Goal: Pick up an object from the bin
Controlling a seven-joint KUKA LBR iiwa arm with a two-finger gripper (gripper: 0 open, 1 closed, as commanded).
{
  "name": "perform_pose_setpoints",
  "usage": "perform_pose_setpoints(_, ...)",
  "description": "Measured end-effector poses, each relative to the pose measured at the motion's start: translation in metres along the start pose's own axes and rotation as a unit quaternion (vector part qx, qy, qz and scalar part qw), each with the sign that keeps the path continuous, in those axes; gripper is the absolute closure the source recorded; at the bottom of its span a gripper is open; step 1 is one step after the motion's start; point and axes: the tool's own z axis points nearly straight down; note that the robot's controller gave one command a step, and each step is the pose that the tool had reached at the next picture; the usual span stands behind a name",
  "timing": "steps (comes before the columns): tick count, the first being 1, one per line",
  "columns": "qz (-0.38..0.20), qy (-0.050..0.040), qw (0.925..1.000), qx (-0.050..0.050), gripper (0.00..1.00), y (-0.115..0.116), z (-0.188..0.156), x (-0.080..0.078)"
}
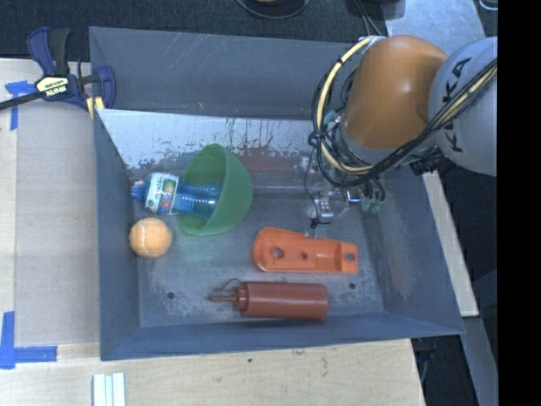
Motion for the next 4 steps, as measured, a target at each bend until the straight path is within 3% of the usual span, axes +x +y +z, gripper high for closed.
perform_pose_setpoints(1,0.000,0.0000,1.0000,0.000,0.00,0.000,0.000,0.000)
perform_pose_setpoints(2,0.057,-0.0034,0.9984,0.000,0.00,0.008,0.111,-0.004)
perform_pose_setpoints(3,0.123,-0.0026,0.9925,0.000,1.00,0.020,0.114,0.003)
perform_pose_setpoints(4,0.122,-0.0026,0.9925,0.000,1.00,0.020,0.114,0.003)
